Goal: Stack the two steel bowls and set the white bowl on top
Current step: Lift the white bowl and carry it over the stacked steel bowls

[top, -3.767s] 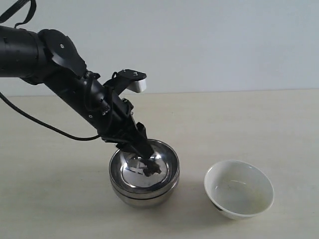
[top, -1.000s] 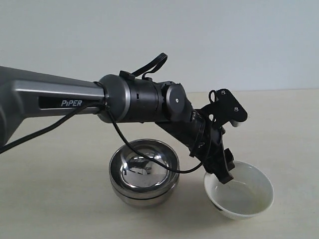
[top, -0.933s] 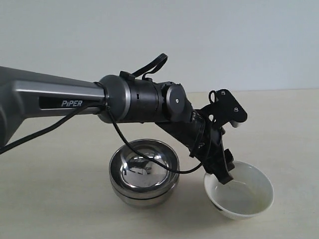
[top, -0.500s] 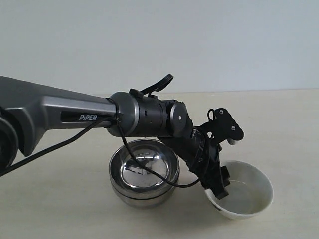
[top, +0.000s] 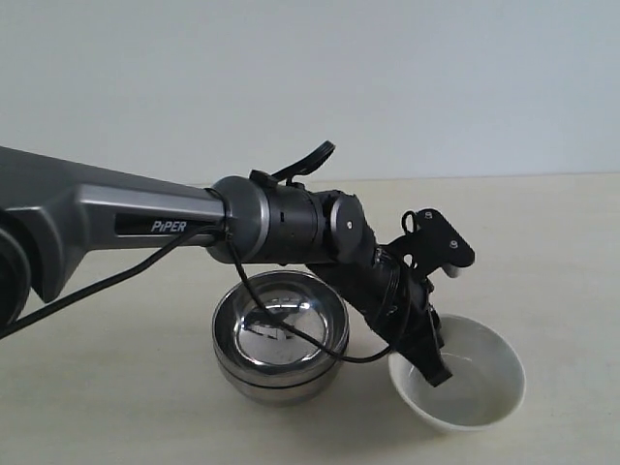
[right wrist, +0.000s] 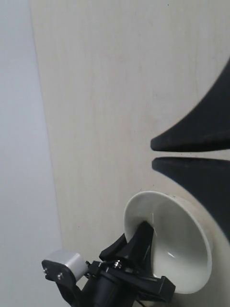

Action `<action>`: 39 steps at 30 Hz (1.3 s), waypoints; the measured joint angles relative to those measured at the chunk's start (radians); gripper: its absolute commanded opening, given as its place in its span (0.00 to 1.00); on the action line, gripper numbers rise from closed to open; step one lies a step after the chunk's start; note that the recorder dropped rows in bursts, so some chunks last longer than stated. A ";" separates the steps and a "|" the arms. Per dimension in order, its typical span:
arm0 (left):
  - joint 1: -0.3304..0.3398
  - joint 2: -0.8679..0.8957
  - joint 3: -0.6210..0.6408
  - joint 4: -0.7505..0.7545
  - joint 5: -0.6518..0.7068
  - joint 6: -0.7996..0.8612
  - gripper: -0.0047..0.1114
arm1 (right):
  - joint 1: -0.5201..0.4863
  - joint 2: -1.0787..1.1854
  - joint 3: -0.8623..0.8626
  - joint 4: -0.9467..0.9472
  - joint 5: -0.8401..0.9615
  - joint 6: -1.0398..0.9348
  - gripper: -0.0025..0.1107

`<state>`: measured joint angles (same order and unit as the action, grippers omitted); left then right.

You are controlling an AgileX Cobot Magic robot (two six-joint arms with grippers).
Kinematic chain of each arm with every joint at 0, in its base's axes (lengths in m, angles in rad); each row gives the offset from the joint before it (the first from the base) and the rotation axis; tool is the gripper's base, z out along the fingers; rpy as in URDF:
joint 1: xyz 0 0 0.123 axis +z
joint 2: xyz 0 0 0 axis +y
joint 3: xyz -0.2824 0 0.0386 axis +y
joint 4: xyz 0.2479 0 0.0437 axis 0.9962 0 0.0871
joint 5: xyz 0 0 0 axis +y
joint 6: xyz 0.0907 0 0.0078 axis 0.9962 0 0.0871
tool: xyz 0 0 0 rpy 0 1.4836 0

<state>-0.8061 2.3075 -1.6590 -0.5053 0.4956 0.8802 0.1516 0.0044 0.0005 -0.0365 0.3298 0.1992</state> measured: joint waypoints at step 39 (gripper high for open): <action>0.077 -0.158 -0.072 -0.009 0.224 -0.366 0.07 | 0.000 0.000 0.000 0.000 0.000 0.000 0.02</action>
<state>-0.7293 2.1497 -1.7314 -0.5148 0.7200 0.5145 0.1516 0.0044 0.0005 -0.0365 0.3298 0.1992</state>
